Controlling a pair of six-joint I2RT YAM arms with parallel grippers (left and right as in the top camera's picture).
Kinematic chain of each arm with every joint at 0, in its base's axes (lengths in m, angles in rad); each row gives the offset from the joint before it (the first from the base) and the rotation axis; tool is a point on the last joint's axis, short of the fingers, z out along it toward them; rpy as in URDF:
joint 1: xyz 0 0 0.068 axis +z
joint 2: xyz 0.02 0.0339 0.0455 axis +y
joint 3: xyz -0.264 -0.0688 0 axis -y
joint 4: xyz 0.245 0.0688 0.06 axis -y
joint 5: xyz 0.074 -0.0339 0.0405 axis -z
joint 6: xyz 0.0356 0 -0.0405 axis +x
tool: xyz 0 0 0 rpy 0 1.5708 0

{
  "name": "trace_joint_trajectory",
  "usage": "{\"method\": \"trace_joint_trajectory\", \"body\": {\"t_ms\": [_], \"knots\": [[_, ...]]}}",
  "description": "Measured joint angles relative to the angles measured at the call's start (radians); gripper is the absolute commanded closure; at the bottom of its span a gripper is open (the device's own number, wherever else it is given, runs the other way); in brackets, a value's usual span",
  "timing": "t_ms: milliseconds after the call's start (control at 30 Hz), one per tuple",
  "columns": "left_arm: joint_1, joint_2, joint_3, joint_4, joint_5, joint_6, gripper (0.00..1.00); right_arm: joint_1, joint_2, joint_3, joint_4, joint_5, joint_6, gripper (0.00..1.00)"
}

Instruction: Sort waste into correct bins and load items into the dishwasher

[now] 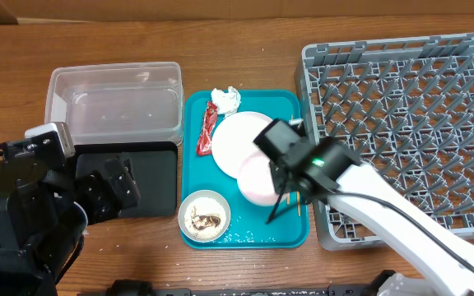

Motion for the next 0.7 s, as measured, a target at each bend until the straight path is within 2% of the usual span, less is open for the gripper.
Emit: {"method": "trace_joint_trajectory", "body": {"t_ms": [133, 267, 433, 700], "knots": [[0.0, 0.0, 0.0, 0.0, 0.0, 0.0, 0.0, -0.006, -0.152, 0.038, -0.012, 0.28, 0.101, 0.96], [0.0, 0.0, 0.0, 0.0, 0.0, 0.0, 0.0, -0.083, -0.205, 0.039, -0.042, 0.574, 0.203, 0.96], [0.0, 0.0, 0.0, 0.0, 0.0, 0.0, 0.0, -0.25, -0.171, 0.039, -0.047, 0.7, 0.292, 0.96], [0.0, 0.0, 0.0, 0.0, 0.0, 0.0, 0.0, -0.583, -0.034, 0.038, 0.002, 0.758, 0.377, 0.96]]}}
